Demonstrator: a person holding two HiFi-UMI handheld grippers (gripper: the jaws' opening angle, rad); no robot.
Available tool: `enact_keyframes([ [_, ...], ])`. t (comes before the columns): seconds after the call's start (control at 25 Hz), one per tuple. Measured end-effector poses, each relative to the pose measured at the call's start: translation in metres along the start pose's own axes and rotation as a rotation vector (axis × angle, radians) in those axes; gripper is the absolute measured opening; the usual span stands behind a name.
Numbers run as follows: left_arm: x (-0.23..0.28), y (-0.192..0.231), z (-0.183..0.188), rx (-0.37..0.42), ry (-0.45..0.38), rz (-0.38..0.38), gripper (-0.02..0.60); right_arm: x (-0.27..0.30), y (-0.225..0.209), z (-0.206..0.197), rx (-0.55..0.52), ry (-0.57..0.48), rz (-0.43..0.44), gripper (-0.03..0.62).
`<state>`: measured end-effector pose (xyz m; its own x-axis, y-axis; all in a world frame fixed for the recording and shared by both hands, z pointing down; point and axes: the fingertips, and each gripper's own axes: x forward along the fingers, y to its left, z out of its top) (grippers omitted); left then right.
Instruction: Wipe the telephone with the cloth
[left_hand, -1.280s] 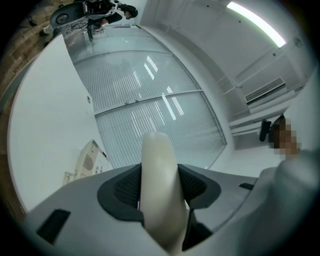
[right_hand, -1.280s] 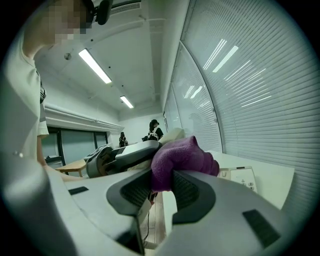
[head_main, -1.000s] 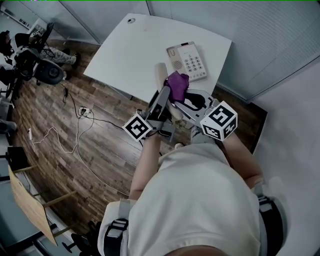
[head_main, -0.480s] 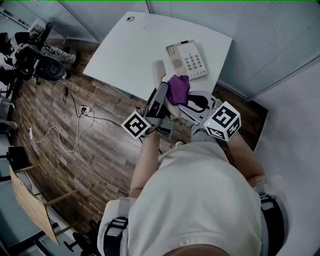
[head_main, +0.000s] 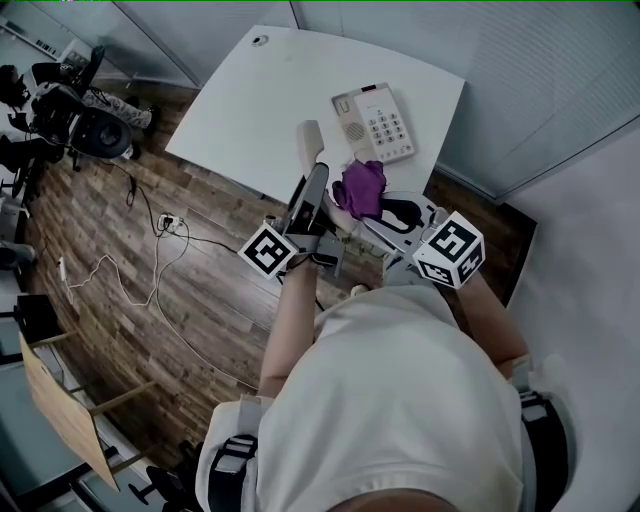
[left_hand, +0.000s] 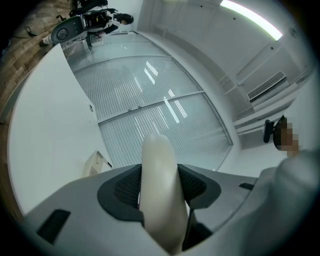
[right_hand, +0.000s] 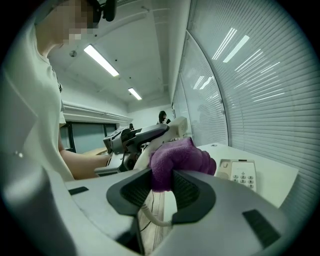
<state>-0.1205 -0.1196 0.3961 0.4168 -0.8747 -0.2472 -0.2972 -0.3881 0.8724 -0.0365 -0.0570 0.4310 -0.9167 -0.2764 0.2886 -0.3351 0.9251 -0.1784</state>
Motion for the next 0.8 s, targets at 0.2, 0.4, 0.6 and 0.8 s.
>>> enact_keyframes([
  [0.2, 0.009, 0.006, 0.007, 0.001, -0.021, 0.006, 0.229, -0.002, -0.008, -0.012, 0.029, 0.020, -0.010, 0.127],
  [0.4, 0.015, 0.011, 0.013, 0.022, -0.039, 0.019, 0.229, -0.004, -0.013, -0.021, 0.032, 0.039, -0.014, 0.127],
  [0.6, 0.021, 0.018, 0.018, 0.031, -0.051, 0.042, 0.229, -0.004, -0.018, -0.024, 0.038, 0.047, -0.016, 0.127],
  [0.8, 0.026, 0.030, 0.017, 0.049, -0.042, 0.092, 0.229, -0.010, -0.038, -0.026, 0.044, 0.045, -0.077, 0.127],
])
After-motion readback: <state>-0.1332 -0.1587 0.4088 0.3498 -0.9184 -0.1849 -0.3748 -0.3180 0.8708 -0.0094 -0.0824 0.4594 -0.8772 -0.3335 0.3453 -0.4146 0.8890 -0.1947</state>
